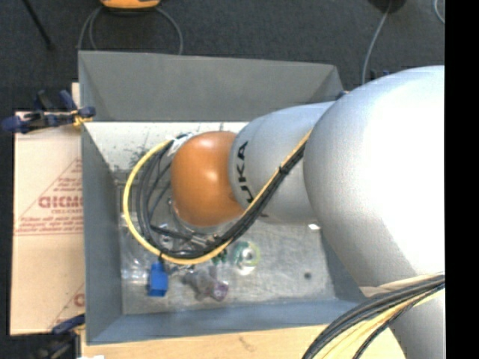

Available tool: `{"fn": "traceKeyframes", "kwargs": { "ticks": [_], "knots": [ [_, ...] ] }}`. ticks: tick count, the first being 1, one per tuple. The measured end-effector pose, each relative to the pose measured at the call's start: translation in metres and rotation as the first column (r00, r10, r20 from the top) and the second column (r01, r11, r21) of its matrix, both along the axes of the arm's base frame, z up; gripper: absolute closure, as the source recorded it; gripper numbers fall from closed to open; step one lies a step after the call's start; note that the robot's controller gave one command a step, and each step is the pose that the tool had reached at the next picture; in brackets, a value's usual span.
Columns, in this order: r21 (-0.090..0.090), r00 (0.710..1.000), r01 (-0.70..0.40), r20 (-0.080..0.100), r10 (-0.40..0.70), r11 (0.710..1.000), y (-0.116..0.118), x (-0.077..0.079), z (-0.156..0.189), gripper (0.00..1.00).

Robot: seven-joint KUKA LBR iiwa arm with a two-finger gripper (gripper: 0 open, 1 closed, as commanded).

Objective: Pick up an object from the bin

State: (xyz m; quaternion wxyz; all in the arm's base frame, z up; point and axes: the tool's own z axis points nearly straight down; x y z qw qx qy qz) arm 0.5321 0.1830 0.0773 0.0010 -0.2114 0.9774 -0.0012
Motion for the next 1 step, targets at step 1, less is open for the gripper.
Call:
{"fn": "traceKeyframes", "kwargs": {
  "ticks": [1],
  "knots": [
    [0.002,0.965,-0.26,0.008,0.26,0.965,0.0063,0.0,0.1208,1.0]
  ]
}}
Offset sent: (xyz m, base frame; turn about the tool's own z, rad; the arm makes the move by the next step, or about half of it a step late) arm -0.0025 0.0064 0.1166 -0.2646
